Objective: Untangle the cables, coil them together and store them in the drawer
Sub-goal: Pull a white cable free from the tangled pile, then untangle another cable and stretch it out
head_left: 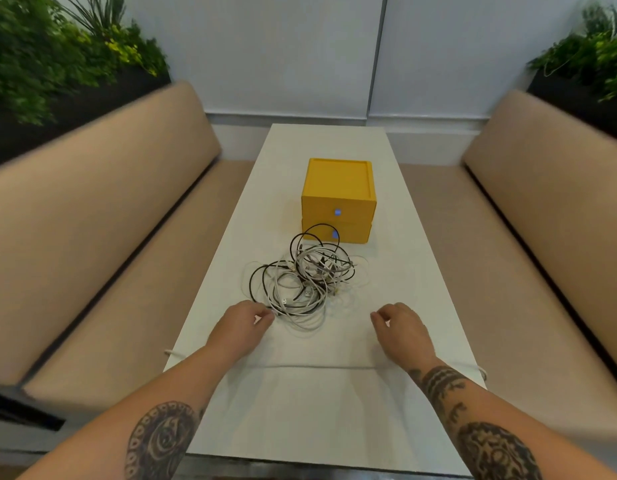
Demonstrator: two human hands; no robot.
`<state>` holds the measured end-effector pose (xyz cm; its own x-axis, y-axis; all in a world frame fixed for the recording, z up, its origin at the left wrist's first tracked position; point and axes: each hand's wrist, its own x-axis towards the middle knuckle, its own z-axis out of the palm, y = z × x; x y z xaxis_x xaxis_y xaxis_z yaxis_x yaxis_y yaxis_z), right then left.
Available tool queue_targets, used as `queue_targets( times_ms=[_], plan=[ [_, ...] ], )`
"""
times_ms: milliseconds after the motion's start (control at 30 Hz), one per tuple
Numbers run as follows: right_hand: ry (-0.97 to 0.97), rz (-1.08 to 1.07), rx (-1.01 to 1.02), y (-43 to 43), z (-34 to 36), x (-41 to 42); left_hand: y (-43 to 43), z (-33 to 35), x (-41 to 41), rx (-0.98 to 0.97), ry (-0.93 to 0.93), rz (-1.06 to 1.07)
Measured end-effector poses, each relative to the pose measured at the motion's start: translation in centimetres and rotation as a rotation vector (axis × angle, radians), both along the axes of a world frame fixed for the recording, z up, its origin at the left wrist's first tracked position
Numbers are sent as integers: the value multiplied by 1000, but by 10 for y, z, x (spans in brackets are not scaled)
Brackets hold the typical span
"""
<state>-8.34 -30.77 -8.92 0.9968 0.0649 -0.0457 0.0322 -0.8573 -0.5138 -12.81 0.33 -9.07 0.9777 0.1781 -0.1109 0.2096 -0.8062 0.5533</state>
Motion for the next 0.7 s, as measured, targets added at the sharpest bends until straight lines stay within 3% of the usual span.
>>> queue_targets(
  times_ms=[300, 467, 567, 700],
  plan=[
    [-201, 143, 233, 100, 41, 42, 15, 28, 66, -158, -51, 17],
    [-434, 65, 133, 126, 57, 68, 9, 33, 103, -316, -155, 59],
    [-349, -26, 21, 131, 62, 84, 0, 39, 118, -404, -228, 37],
    [-137, 58, -139, 133, 45, 91, -7, 41, 134, -491, -116, -120]
  ],
)
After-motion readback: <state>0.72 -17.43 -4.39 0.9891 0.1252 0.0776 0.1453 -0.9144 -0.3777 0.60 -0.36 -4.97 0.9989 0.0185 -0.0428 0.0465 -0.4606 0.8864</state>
